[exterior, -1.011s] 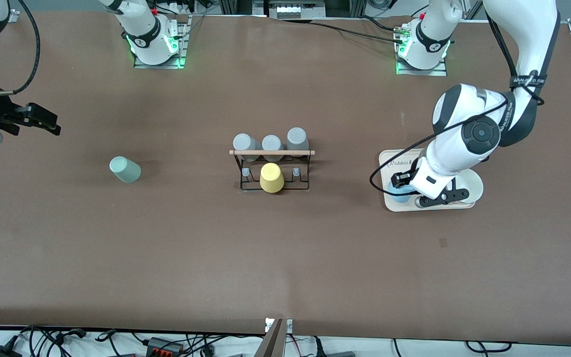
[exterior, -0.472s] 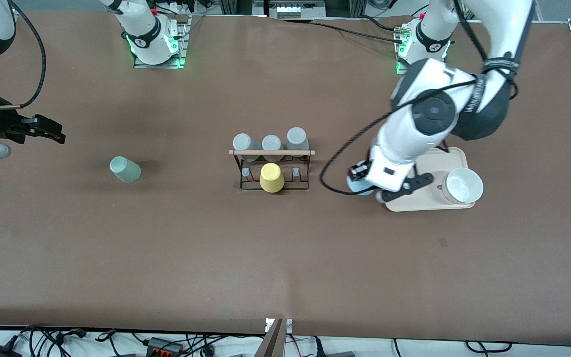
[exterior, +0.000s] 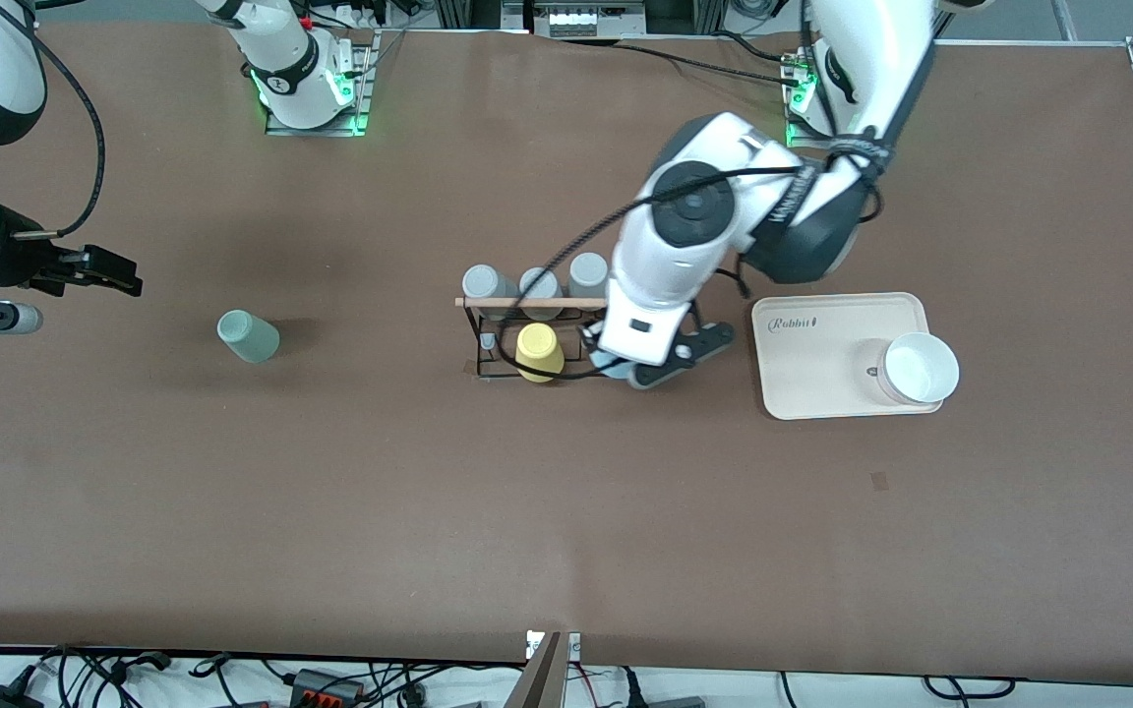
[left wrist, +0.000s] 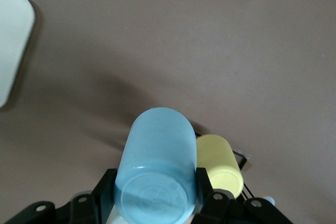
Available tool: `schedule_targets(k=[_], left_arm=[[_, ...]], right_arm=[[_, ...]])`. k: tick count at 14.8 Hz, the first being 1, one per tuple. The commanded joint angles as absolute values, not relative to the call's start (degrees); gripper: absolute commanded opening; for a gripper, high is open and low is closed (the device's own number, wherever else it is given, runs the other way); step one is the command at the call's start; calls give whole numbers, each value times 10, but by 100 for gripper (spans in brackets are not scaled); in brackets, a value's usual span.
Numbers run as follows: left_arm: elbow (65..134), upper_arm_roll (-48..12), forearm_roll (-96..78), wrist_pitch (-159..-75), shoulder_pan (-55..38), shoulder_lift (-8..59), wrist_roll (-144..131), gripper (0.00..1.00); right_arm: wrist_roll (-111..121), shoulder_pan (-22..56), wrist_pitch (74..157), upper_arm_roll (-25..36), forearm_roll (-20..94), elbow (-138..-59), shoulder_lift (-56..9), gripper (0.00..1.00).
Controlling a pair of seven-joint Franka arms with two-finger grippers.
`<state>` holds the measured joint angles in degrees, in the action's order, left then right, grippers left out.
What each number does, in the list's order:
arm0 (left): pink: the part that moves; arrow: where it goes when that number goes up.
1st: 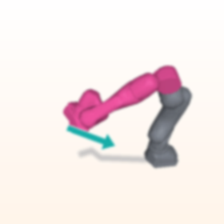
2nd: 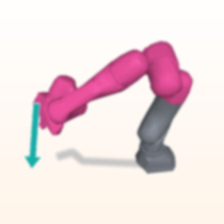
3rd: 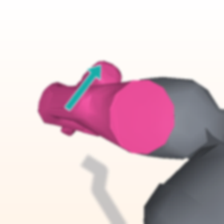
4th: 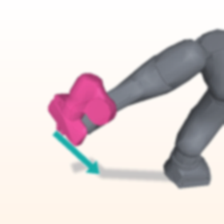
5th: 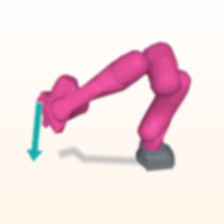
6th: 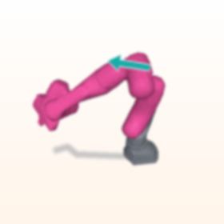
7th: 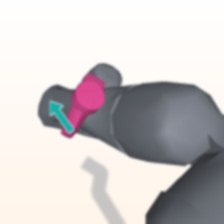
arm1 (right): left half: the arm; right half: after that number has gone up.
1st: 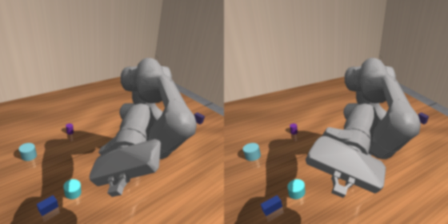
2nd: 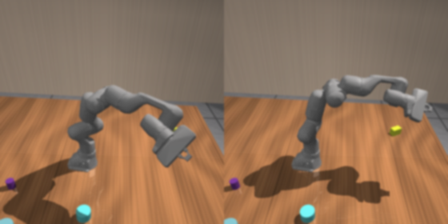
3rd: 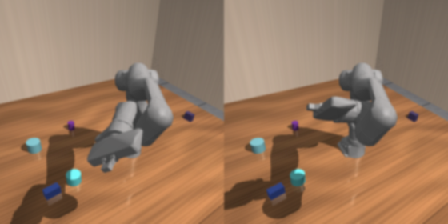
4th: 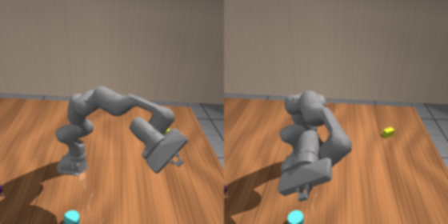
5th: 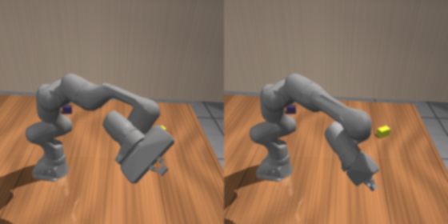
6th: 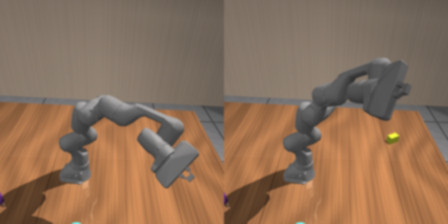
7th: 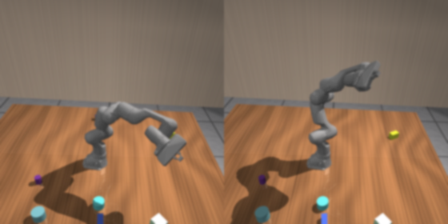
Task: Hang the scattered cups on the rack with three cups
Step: 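Carry the light blue cup with the left gripper to the rack, then hang the light blue cup on the rack peg beside the yellow cup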
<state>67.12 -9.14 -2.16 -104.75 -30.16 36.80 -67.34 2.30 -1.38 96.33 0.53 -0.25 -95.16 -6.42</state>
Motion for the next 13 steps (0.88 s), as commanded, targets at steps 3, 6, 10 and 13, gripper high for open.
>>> schedule_targets(k=[3,6,10,13], left_arm=[[637,-86,-18,-1030,-329,406,-697,41],[658,-86,-15,-1051,-330,405,-696,41],[706,-87,-15,-1094,-332,405,-693,41],[732,-87,-15,-1118,-331,405,-689,42]], right_arm=[[21,-18,960,2,3,-941,-65,100],[21,-18,960,2,3,-941,-66,100],[21,-18,960,2,3,-941,-66,100],[21,-18,960,2,2,-941,-66,100]])
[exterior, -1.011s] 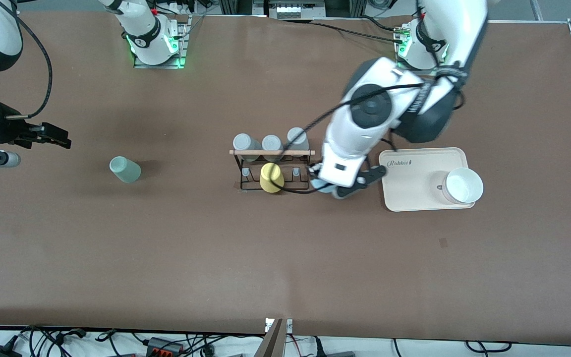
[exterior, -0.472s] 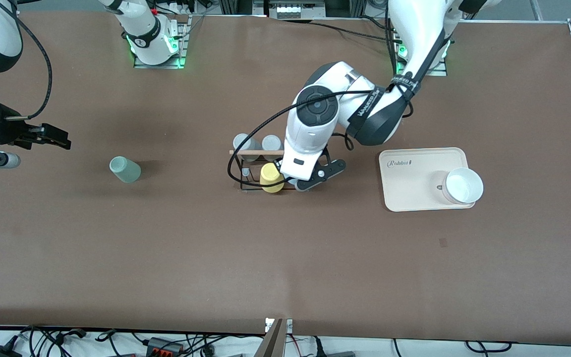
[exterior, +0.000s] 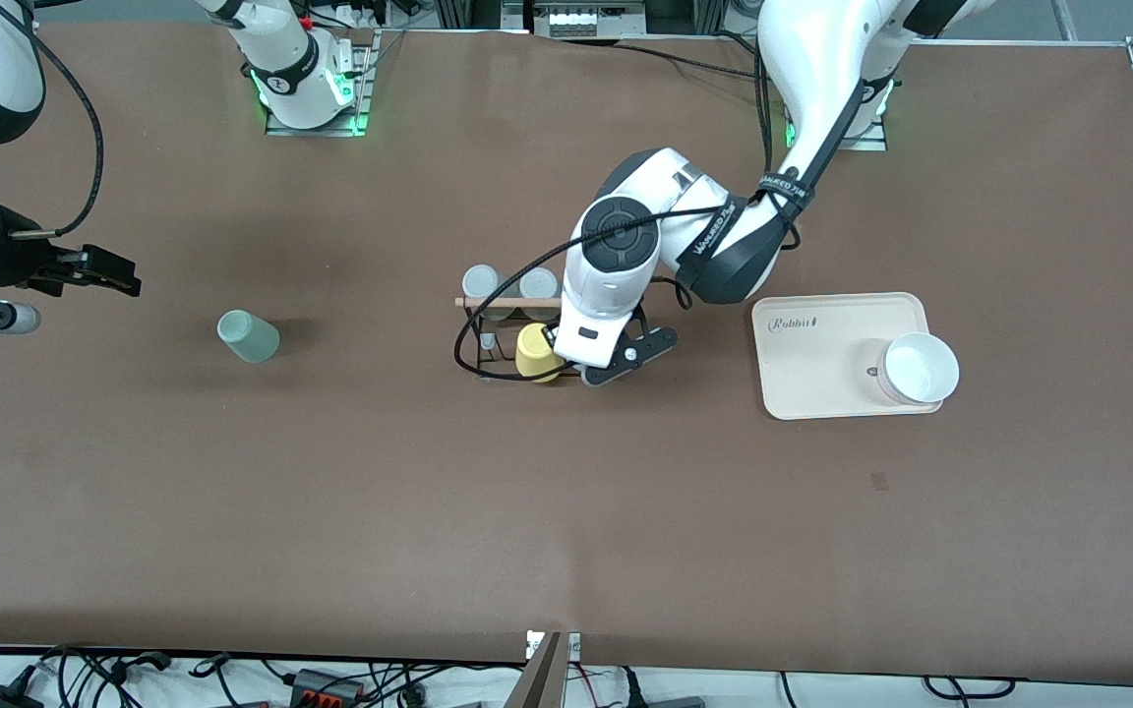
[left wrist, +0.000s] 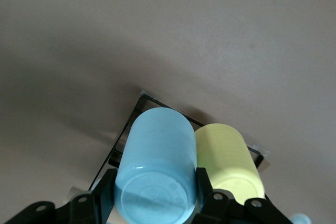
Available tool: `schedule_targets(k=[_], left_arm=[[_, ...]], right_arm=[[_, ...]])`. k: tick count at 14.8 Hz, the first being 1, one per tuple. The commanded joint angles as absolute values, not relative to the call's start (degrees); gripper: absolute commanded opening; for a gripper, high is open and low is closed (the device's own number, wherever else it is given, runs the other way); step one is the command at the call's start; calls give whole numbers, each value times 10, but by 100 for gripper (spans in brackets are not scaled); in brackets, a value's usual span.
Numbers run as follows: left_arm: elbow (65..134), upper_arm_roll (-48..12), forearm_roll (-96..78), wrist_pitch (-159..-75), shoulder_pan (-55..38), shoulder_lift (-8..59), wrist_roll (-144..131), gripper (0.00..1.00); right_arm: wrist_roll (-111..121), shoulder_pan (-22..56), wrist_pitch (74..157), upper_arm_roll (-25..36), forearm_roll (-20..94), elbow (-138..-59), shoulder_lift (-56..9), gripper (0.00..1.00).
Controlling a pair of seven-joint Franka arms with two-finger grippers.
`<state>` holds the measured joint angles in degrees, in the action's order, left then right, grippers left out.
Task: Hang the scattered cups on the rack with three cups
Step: 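Hang the light blue cup on the rack peg beside the yellow cup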
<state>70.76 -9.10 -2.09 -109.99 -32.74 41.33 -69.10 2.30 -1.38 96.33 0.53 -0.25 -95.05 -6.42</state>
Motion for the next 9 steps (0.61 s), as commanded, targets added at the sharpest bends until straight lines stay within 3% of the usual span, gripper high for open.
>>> schedule_targets(k=[1,7,9], left_arm=[[742,-87,-15,-1124,-332,405,-688,42],[766,-87,-14,-1146,-332,406,-688,43],[766,-87,-15,-1146,-332,406,-688,57]], right_arm=[[22,-18,959,2,1,-941,-66,100],[22,-17,959,2,-2,-941,-78,100],[23,-16,956,2,-1,-941,-79,100]])
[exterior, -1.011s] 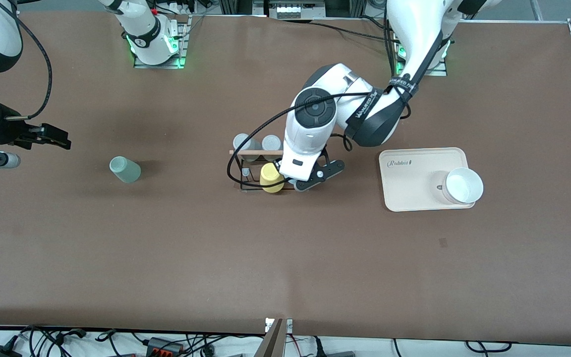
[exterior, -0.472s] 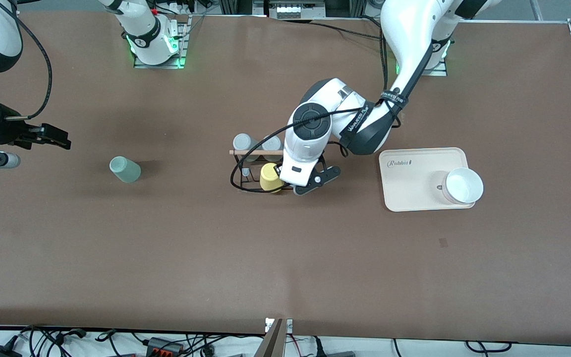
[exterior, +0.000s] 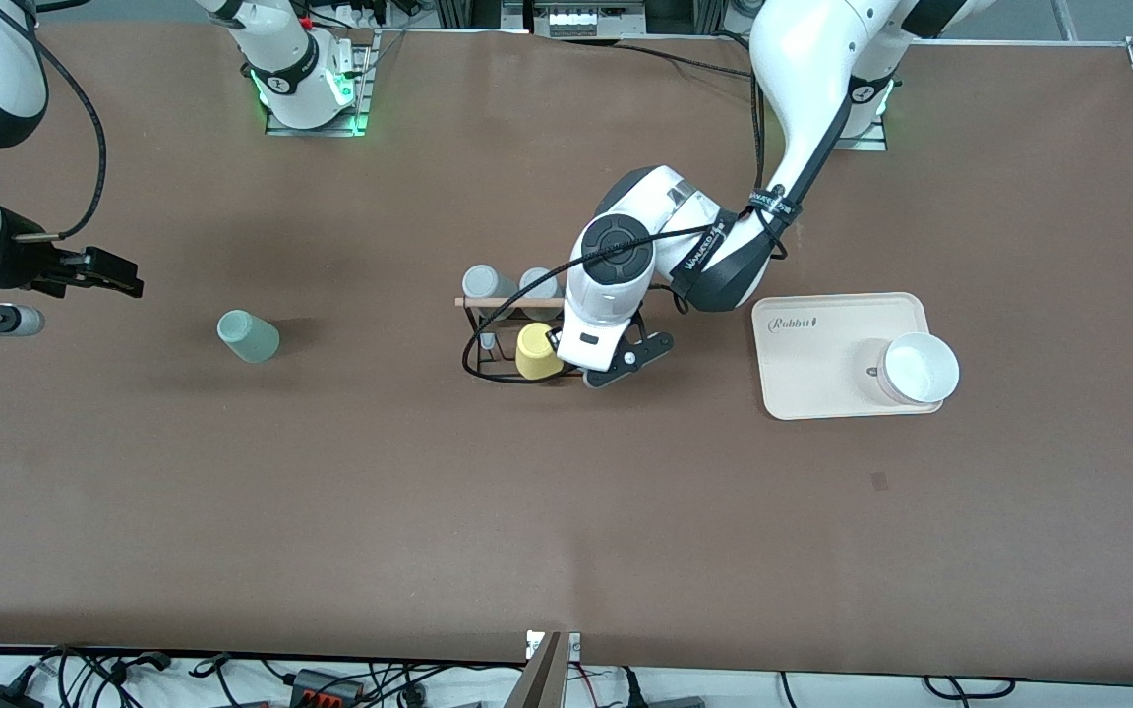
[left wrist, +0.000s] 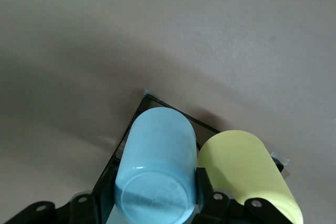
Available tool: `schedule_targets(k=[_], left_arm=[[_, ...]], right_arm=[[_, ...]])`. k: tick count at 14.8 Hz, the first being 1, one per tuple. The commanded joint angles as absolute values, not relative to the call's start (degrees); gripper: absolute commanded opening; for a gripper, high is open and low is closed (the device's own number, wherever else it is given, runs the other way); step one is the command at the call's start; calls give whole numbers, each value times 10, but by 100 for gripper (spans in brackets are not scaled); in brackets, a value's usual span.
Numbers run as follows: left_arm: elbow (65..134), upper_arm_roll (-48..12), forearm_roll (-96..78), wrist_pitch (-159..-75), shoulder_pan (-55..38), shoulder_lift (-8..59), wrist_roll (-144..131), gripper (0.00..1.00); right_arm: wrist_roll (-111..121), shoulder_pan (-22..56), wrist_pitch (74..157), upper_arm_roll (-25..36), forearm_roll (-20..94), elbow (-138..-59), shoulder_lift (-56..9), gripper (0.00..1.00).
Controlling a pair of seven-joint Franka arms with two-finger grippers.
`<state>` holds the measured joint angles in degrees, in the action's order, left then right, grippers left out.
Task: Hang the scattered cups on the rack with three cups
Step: 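Hang the light blue cup on the rack peg beside the yellow cup, then withdraw the left gripper while the right gripper reaches the teal cup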
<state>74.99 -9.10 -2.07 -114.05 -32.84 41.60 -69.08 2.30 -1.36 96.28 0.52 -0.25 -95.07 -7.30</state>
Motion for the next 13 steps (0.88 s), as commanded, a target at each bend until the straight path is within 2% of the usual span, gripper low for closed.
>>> schedule_targets(k=[1,2,5,11,13], left_arm=[[766,-87,-15,-1146,-332,406,-688,70],[766,-87,-15,-1144,-331,405,-688,76],[766,-87,-16,-1138,-329,397,-688,80],[765,-87,-16,-1086,-289,334,-686,80],[766,-86,-15,-1071,-260,315,-673,83]], right_arm=[[22,-16,957,2,-2,-941,-80,100],[22,-16,959,2,-2,-941,-86,100],[22,-16,958,2,-1,-941,-90,100],[30,-15,954,2,-3,-947,-102,100],[28,-16,960,2,-5,-958,-104,100]])
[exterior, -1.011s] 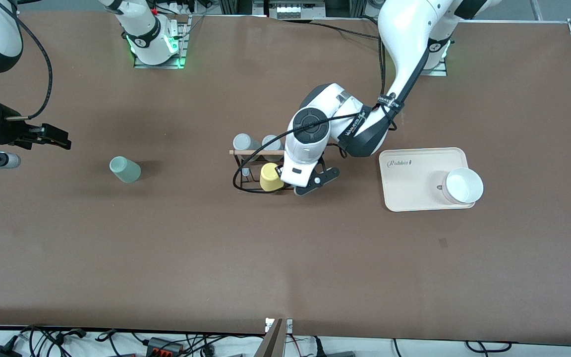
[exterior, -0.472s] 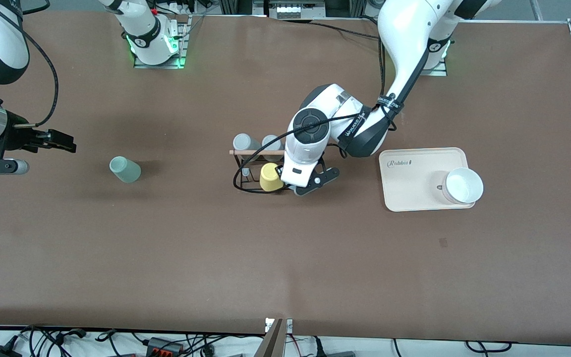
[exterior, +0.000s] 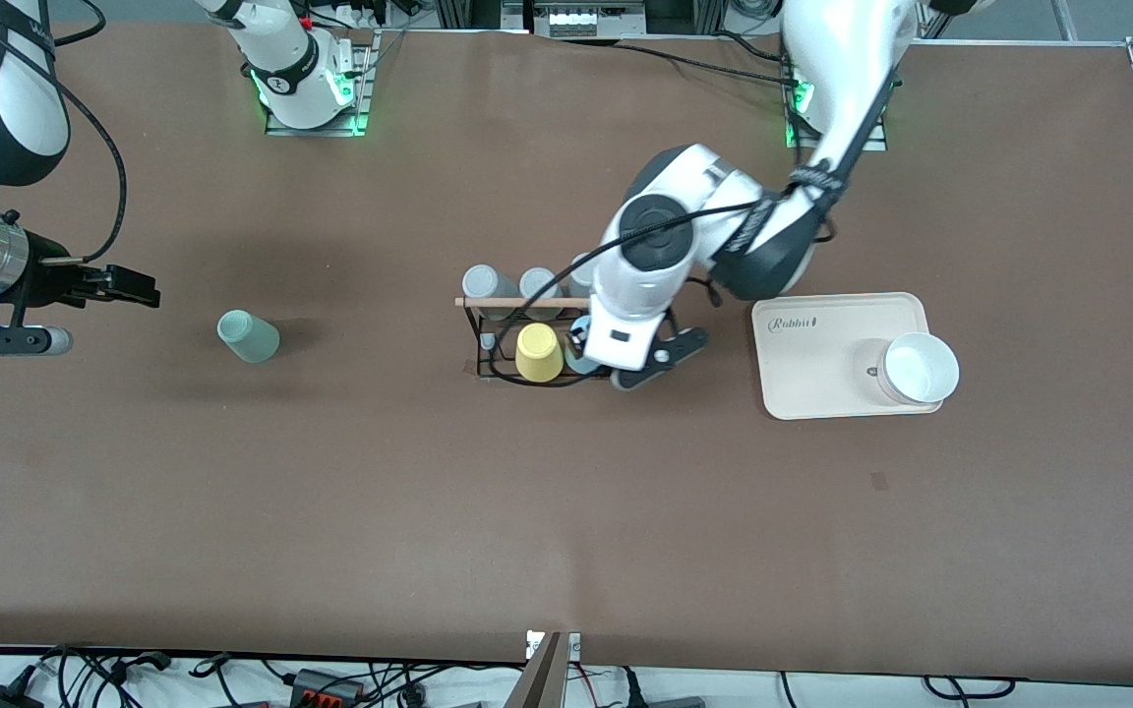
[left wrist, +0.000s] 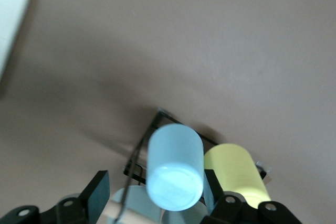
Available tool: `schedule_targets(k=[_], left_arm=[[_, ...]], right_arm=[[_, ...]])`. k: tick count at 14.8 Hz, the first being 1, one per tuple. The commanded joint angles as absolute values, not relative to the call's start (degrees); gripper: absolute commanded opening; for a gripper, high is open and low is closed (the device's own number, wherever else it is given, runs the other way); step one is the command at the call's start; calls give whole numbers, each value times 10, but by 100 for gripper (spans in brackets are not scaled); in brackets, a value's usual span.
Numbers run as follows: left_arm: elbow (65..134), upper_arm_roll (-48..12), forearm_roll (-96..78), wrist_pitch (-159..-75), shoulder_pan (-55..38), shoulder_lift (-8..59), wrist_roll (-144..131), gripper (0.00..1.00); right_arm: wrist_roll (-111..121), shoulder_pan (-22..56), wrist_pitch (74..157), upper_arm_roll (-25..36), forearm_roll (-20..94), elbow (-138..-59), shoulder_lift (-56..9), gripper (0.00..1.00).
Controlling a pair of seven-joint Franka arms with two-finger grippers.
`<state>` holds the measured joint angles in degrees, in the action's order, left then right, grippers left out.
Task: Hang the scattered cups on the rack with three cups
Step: 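Withdraw the left gripper while the right gripper reaches the teal cup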
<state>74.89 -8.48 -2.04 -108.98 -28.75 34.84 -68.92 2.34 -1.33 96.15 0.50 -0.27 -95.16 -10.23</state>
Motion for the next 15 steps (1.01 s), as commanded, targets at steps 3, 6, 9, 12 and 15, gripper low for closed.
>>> schedule_targets(k=[3,6,9,12,15], left_arm=[[765,-83,-14,-1036,-219,289,-620,90],[766,-81,-9,-986,-174,258,-548,92],[766,-83,-2,-957,-116,226,-457,93],[766,-87,-3,-917,-64,194,-363,94],[791,-90,-3,-906,-11,160,-276,94]], right_arm=[[24,-13,1033,2,-32,-1021,-96,100],[21,-11,1098,2,-33,-1081,-97,100],[13,-10,1157,2,-33,-1139,-100,100],[11,-10,1242,2,-33,-1198,-110,100],[11,-10,1297,2,-33,-1226,-127,100]])
